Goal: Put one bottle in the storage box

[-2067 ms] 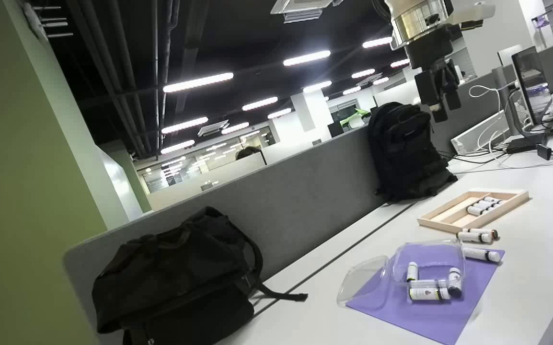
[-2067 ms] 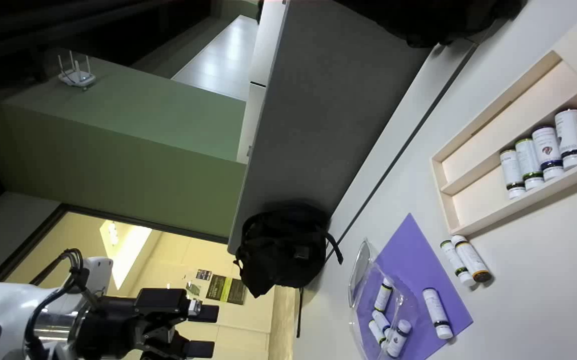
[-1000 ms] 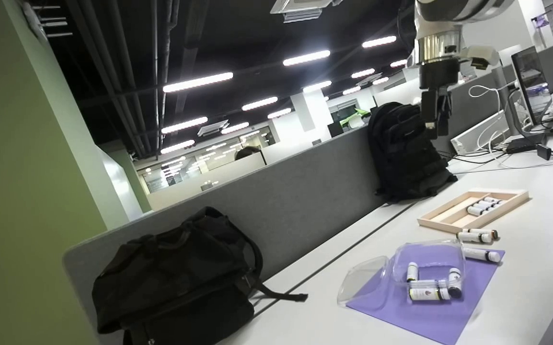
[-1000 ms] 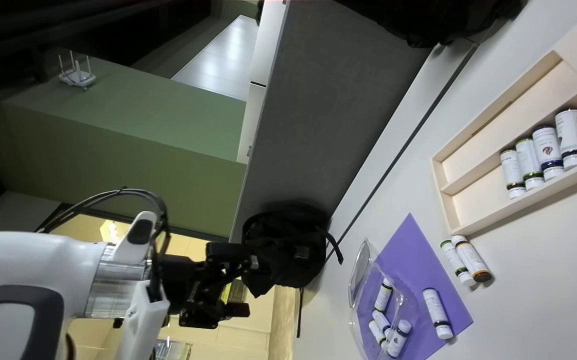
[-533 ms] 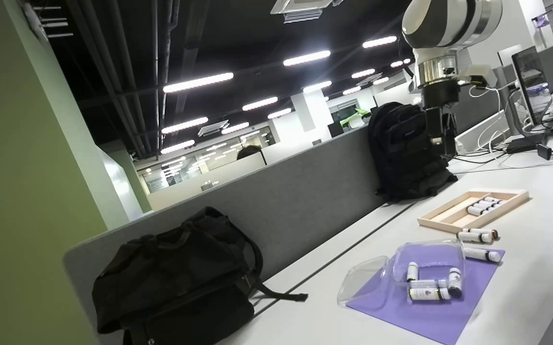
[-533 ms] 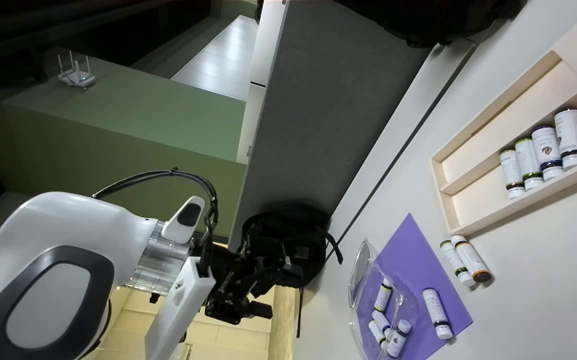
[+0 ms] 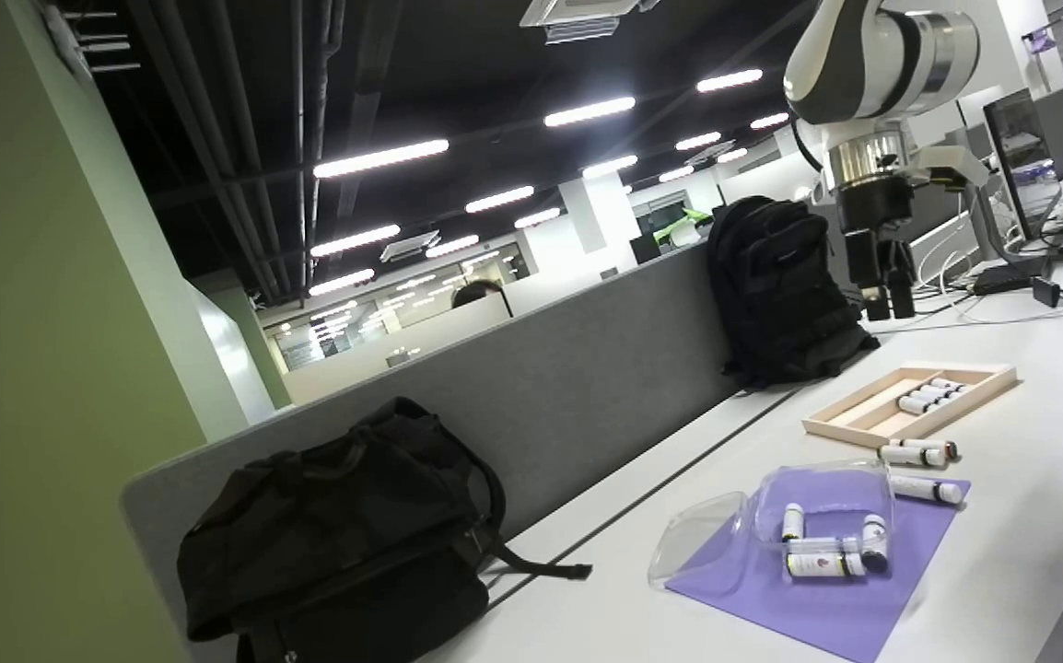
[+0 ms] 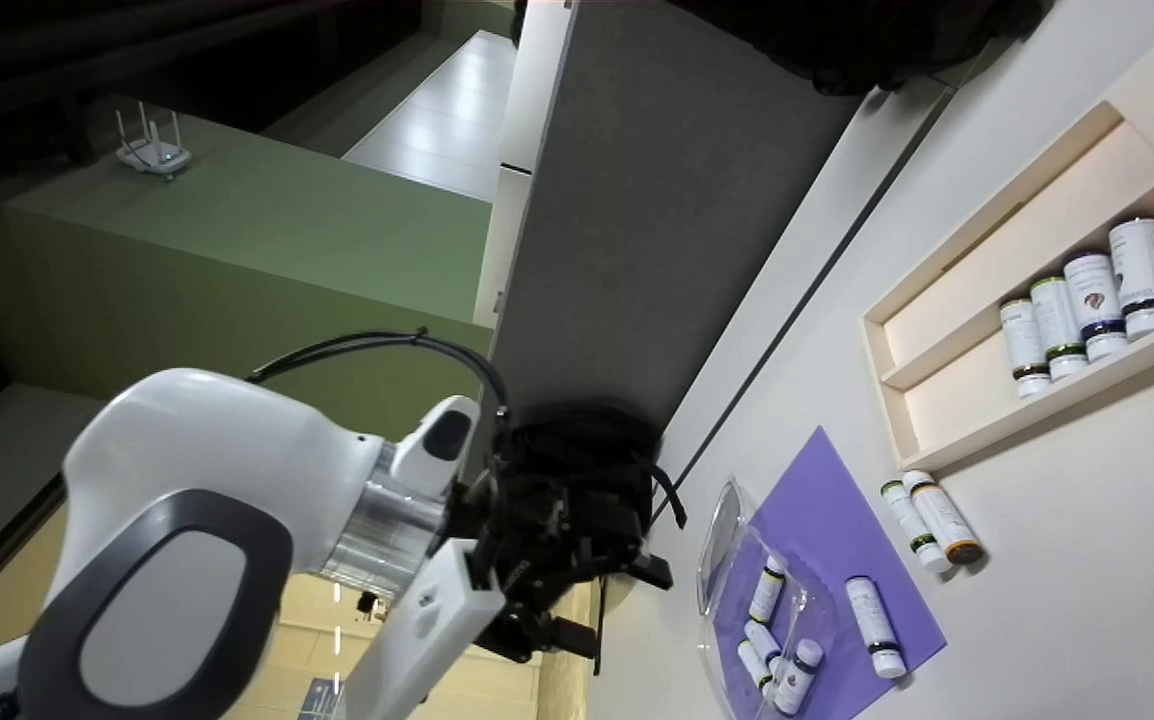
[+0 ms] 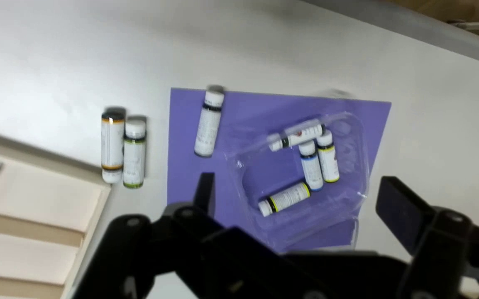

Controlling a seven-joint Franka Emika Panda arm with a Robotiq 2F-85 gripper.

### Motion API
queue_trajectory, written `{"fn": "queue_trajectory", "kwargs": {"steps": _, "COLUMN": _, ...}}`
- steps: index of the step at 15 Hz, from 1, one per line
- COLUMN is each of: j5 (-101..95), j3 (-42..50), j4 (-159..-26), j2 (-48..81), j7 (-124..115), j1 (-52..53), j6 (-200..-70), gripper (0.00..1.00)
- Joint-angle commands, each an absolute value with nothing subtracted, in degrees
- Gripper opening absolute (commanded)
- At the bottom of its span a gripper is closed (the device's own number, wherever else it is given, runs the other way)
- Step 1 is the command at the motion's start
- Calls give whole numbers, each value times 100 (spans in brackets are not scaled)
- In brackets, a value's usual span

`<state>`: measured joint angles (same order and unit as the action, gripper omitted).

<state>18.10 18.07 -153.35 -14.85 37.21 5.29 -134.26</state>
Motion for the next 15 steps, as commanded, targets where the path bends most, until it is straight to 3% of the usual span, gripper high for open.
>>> {"fn": "queue_trajectory", "kwargs": {"steps": 1, "j5": 2402, "j3": 1865, "j4": -15164, "j2": -288, "j7": 4213, "j1": 186, "j6": -13565, "gripper": 100}}
{"fn": "queue_trajectory", "kwargs": {"steps": 7, "j5": 3829, "j3": 1113, "j4": -14500, "j2": 1616, "j7": 5132, "j1": -683, "j6": -13818, "gripper": 100}}
{"fn": "queue_trajectory", "kwargs": {"steps": 15, "j5": 3079, "j3": 416, "j4": -13546, "j2": 2801, "j7": 4182, "j1": -1048, "j6": -14459, "gripper": 100}}
